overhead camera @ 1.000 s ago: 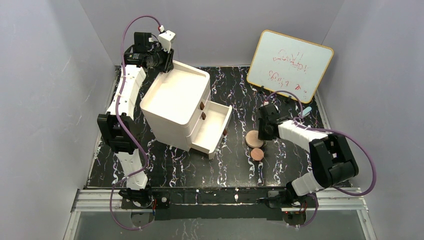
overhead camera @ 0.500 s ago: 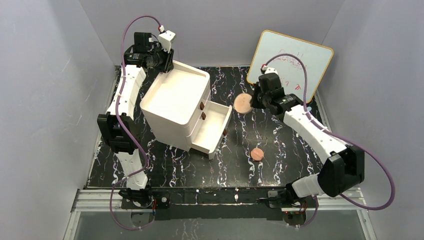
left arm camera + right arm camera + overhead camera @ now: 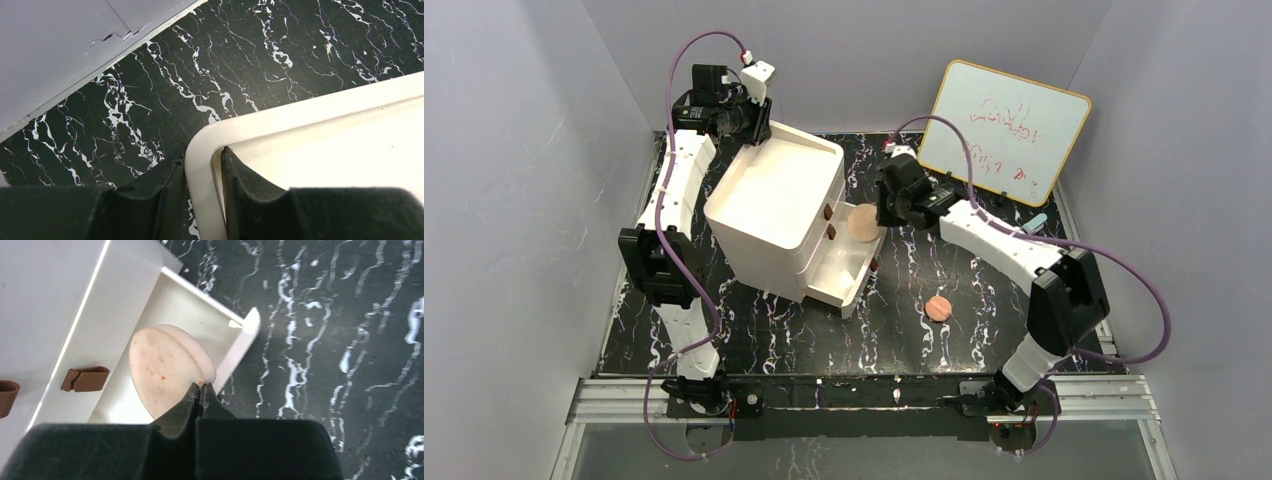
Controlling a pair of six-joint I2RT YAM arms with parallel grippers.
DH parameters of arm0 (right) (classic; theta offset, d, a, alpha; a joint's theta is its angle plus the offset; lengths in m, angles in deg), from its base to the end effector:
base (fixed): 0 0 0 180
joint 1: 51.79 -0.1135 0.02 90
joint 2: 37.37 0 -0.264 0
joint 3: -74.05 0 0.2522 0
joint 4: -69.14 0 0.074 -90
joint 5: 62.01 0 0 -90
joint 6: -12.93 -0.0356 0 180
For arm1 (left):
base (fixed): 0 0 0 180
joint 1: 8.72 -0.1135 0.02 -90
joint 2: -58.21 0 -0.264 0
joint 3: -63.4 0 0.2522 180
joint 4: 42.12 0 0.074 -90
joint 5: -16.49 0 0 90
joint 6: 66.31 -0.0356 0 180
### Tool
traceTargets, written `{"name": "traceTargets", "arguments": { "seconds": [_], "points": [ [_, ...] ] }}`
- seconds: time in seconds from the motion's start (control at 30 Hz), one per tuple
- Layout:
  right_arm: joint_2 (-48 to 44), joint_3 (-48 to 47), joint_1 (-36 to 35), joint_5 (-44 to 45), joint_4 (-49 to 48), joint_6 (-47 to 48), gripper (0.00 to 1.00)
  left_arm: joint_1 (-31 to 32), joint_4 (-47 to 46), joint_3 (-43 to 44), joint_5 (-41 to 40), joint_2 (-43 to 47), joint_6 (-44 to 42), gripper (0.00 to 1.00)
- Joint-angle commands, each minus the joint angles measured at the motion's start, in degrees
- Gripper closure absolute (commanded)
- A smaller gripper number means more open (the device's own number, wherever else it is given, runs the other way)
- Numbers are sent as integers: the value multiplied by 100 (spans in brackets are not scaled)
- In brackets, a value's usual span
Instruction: Organize the makeup
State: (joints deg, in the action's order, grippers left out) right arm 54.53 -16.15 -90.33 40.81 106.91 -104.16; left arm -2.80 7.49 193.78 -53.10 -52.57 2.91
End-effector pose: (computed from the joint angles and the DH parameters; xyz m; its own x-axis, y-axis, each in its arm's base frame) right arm 0.2902 0.2211 0.3008 -0.6583 0.0433 -0.7515 -0.1952 0.9544 0.2260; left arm 0.4406 -0.0582 0.3912 -0.3243 0.3679 -0.8715 0.5477 0.8242 0.1441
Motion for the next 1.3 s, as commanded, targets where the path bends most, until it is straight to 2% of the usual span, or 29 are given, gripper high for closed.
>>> {"name": "traceTargets", "arguments": {
  "seconds": [0.0,0.23,0.3,0.37,0.4,0.6,0.77,0.9,1.07,1.13,1.2,1.23,1.27],
  "points": [
    [354,-411,-351,133,-222,-168,99,-55,153,-148,-18,35,-418,100],
    [809,-500,-553,4,-376,-257,97,-51,158,-163,6,57,-419,100],
    [877,-551,-568,-14,-344,-223,63,-55,154,-173,7,65,-419,100],
    [865,-603,-566,37,-291,-115,15,-55,158,-174,3,78,-418,100],
    [823,-614,-566,143,-257,-45,3,-55,146,-182,3,85,-426,100],
    [-80,-369,-562,1515,-140,704,1,-55,141,-233,2,107,-427,100],
    [-1275,326,-518,2071,51,1139,2,-55,141,-227,-8,108,-427,100],
    [-1902,964,-468,2249,690,637,2,-55,141,-218,-10,85,-419,100],
    [-2186,1674,-409,2353,2096,-988,3,-55,140,-177,7,57,-385,100],
    [-2382,2058,-409,2139,2184,-1493,7,-55,137,-164,21,57,-369,100],
    [-2592,2461,-409,1899,2120,-1832,16,-55,141,-168,26,54,-358,100],
    [-2676,2625,-408,1833,2125,-2009,28,-55,141,-174,30,54,-357,100],
    [-2769,2773,-401,1783,2122,-2146,35,-55,141,-174,26,55,-357,100]
  ]
}}
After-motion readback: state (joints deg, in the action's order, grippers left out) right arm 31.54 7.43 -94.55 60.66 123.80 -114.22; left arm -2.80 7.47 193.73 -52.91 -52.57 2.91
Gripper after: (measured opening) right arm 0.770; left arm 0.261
